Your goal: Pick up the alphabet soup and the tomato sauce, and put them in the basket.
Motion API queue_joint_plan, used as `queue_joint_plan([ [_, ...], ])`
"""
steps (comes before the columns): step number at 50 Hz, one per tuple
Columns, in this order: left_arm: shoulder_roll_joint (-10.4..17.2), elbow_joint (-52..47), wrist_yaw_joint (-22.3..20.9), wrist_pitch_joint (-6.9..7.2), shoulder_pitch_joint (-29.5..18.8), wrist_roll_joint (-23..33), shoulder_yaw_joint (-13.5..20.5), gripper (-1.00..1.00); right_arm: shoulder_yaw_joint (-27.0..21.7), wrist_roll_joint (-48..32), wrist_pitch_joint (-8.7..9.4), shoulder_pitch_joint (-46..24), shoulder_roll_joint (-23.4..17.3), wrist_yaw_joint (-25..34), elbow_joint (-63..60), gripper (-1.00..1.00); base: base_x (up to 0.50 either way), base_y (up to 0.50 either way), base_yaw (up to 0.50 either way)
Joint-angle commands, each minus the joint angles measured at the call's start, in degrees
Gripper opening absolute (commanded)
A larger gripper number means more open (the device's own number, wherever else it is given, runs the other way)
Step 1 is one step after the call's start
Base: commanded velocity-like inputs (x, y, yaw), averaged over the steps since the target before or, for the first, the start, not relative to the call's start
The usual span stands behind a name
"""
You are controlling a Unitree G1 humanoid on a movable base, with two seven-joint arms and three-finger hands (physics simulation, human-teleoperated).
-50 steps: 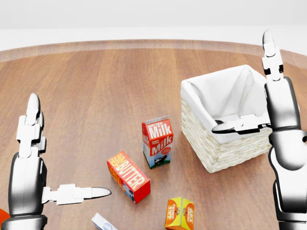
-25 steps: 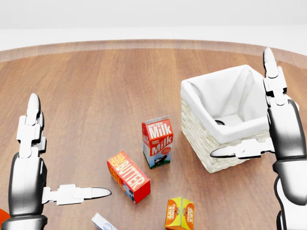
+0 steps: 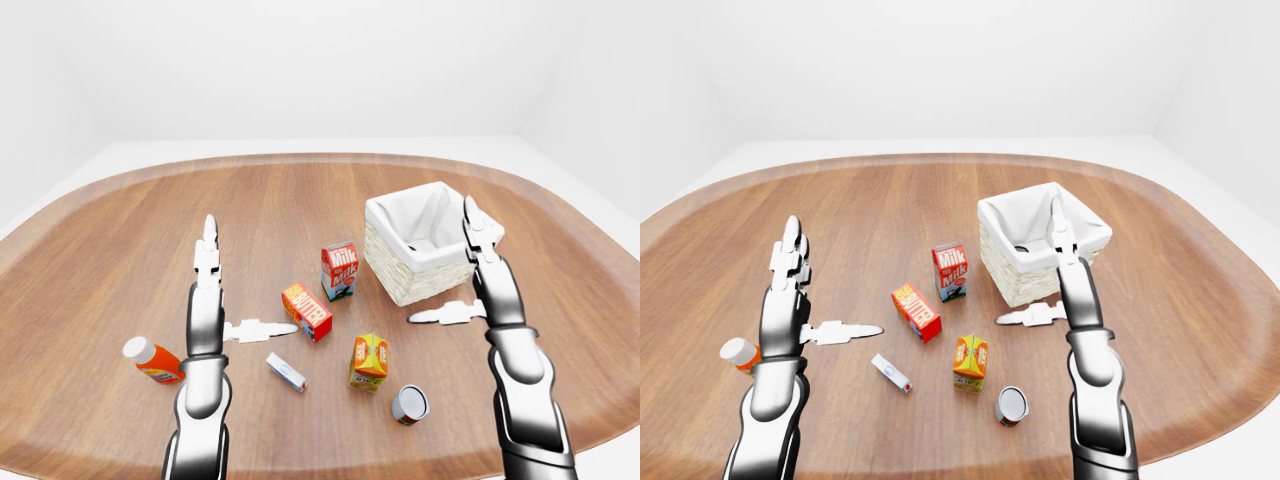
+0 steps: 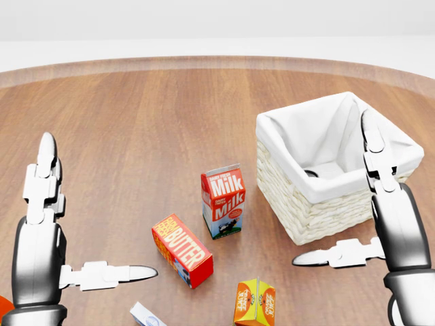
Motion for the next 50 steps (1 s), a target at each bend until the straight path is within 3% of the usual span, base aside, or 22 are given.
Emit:
queue_joint_plan([
  [1, 0.01, -0.25, 0.07, 0.00, 0.04, -0.03, 0.05, 1.00, 0.20, -0.06, 0.00, 4.65, 1.86, 2.07, -4.31, 1.00, 0.00, 0.00, 0.00],
  [50, 0.06, -0.18, -0.09, 0.00, 0.10, 0.21, -0.03, 1.00, 1.97, 0.30, 0.00, 19.82, 7.65, 7.99, -11.18, 1.00, 0.00, 0.00, 0.00],
])
